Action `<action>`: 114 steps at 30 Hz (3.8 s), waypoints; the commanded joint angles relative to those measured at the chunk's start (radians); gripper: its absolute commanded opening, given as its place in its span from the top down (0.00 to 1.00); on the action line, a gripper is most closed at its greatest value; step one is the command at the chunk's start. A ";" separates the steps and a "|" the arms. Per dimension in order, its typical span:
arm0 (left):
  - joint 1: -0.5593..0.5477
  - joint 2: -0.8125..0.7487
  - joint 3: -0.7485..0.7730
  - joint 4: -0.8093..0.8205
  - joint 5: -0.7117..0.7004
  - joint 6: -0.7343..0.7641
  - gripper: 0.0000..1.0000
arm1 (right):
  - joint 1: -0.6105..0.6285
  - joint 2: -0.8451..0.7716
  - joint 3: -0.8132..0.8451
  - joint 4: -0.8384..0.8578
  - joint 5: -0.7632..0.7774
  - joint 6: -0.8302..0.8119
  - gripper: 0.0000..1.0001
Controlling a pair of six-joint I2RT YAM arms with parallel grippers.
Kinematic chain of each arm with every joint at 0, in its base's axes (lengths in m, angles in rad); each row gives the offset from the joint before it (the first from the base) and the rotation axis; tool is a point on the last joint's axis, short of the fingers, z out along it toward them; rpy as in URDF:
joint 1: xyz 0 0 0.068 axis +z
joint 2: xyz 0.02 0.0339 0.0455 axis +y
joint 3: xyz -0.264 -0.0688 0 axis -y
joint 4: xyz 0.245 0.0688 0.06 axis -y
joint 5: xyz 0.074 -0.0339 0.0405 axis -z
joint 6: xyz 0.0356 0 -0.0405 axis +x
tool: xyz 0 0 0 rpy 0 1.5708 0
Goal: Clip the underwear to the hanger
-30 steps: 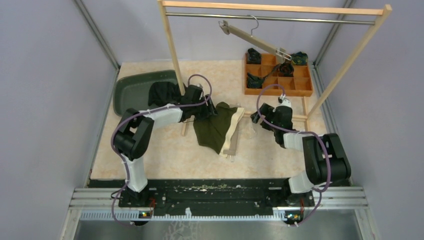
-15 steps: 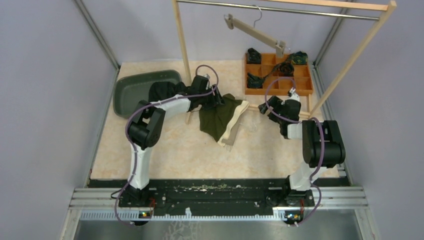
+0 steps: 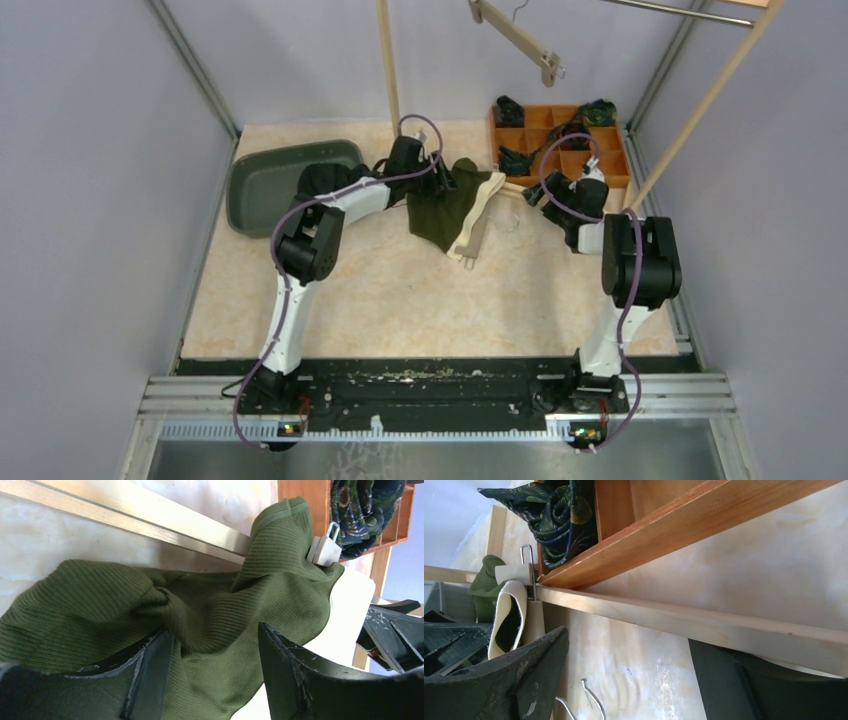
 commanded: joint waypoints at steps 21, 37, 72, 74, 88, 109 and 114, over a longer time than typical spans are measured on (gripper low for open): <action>0.042 -0.420 -0.308 0.112 -0.081 -0.012 0.31 | 0.115 -0.094 -0.052 0.274 -0.152 0.022 0.14; 0.042 -0.610 -0.529 0.147 -0.103 -0.020 0.31 | 0.195 0.008 -0.011 0.348 -0.170 0.054 0.18; 0.067 -0.712 -0.657 0.182 0.005 -0.066 0.01 | 0.352 0.004 -0.314 0.625 -0.018 0.213 0.20; 0.066 -0.717 -0.672 0.196 0.009 -0.072 0.01 | 0.353 0.030 -0.304 0.646 -0.019 0.223 0.21; 0.068 -0.718 -0.686 0.194 0.018 -0.066 0.01 | 0.386 0.158 -0.225 0.707 0.010 0.258 0.28; 0.067 -0.724 -0.683 0.172 0.008 -0.053 0.01 | 0.387 0.161 -0.231 0.802 0.028 0.206 1.00; 0.069 -0.731 -0.680 0.171 0.003 -0.045 0.01 | 0.387 0.152 -0.231 0.869 -0.007 0.184 1.00</action>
